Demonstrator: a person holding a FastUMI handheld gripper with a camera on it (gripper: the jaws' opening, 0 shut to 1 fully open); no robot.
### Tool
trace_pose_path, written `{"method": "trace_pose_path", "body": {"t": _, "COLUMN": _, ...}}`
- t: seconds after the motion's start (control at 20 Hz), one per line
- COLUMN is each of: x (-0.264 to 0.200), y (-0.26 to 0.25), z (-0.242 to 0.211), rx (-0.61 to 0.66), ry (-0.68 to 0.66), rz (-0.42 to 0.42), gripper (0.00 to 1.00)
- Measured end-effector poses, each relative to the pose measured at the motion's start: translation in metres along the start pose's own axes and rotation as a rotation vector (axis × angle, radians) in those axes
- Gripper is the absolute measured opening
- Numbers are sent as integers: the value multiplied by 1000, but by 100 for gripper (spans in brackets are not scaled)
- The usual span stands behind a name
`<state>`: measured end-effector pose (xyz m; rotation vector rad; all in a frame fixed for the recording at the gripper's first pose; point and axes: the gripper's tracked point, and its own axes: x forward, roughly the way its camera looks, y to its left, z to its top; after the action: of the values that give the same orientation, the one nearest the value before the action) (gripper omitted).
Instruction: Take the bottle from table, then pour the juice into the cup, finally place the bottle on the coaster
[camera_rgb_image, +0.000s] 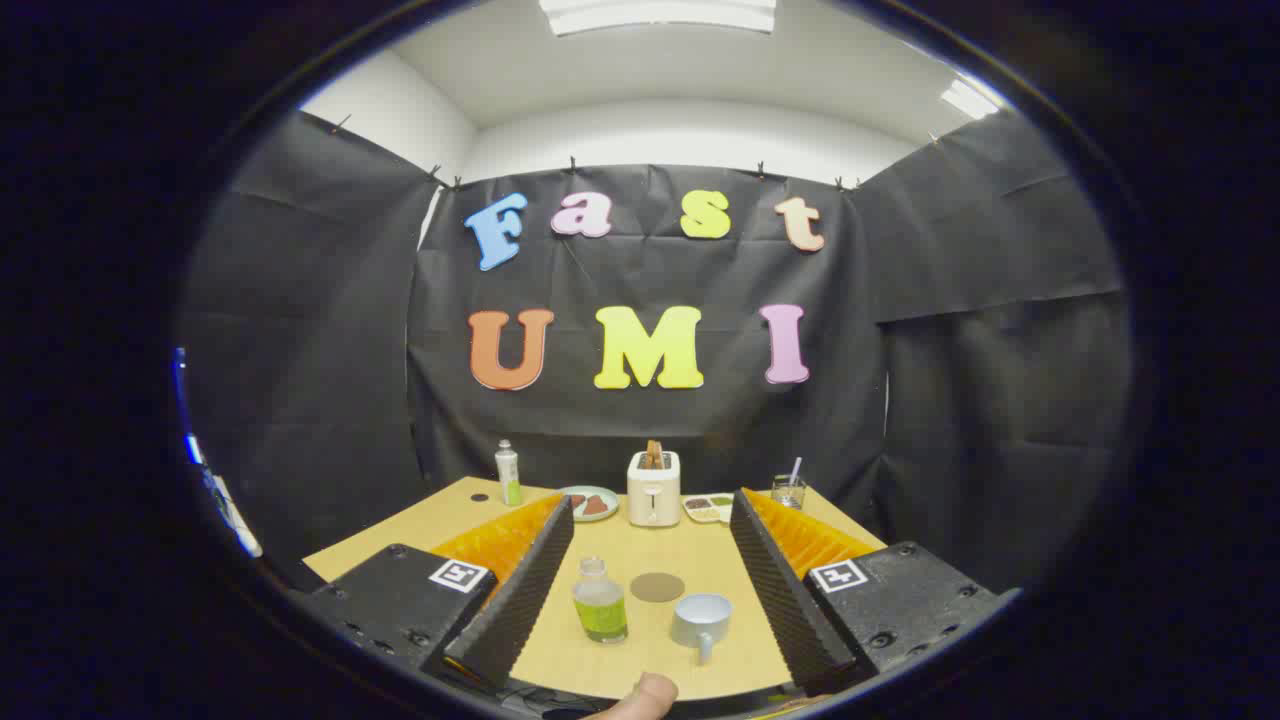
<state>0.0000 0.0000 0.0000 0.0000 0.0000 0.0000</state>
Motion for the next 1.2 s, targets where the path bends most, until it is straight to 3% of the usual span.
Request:
{"method": "trace_pose_path", "body": {"t": 0.75, "x": 27, "y": 16, "z": -28, "rx": -9, "ry": 34, "rz": 23, "gripper": 100}}
{"method": "trace_pose_path", "body": {"t": 1.2, "x": 73, "y": 28, "z": -89, "rx": -18, "ry": 92, "rz": 3, "gripper": 100}}
